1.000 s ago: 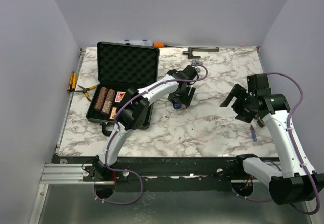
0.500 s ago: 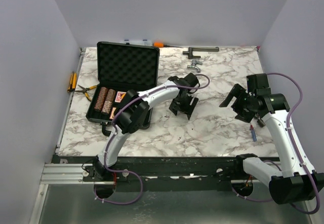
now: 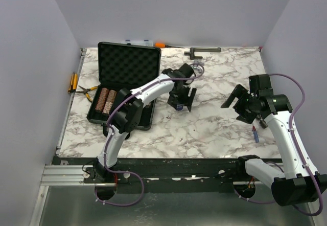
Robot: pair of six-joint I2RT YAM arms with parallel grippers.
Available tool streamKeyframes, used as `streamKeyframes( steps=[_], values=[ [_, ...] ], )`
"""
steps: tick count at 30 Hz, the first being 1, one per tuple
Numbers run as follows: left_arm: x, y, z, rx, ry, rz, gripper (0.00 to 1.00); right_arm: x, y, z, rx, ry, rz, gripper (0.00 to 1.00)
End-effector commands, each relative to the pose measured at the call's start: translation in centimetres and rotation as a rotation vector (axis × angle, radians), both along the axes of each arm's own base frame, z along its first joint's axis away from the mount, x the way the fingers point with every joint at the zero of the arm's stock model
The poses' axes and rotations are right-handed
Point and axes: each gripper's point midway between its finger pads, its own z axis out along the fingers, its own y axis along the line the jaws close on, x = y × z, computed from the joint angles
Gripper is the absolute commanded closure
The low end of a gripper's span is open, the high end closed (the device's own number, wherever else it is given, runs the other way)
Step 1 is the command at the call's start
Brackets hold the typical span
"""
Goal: Pack up texas hold em set
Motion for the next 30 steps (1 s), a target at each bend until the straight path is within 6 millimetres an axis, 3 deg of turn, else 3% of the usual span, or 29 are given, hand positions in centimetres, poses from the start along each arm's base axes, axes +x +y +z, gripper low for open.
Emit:
streamKeyframes(
  steps=[1, 5, 7, 8, 10, 12, 21, 26, 30],
  values=[
    [3.4, -0.1, 2.6, -0.099, -0.004, 0.086, 0.24, 0.4, 0.4, 0.6, 0.015, -0.018, 0.018, 0.09],
    [5.9, -0.2, 1.2, -0.15, 0.042, 0.149, 0.33, 0.6, 0.6, 0.6, 0.023, -0.016, 0.025, 0.09],
    [5.8, -1.0, 0.5, -0.177, 0.049, 0.132, 0.34, 0.7, 0.7, 0.7, 0.028, -0.017, 0.027, 0.09],
    [5.8, -1.3, 0.1, -0.189, 0.063, 0.137, 0.44, 0.7, 0.7, 0.6, 0.027, -0.015, 0.026, 0.09],
    [5.6, -1.5, -0.3, -0.208, 0.111, 0.147, 0.75, 0.7, 0.6, 0.6, 0.021, -0.013, 0.025, 0.09],
    [5.5, -1.4, -0.3, -0.212, 0.114, 0.153, 0.99, 0.6, 0.5, 0.5, 0.016, -0.01, 0.024, 0.09],
    [5.9, 1.4, -1.3, -0.121, 0.131, 0.312, 1.0, 0.5, 0.8, 0.0, 0.033, -0.001, 0.017, 0.09],
    [4.9, 1.5, -1.2, -0.177, 0.229, 0.33, 1.0, 0.2, 0.6, 0.0, 0.029, -0.003, 0.01, 0.09],
    [5.0, 5.0, -1.7, -0.092, 0.207, 0.481, 1.0, 0.0, 0.5, 0.1, 0.029, -0.004, 0.004, 0.09]
  ],
)
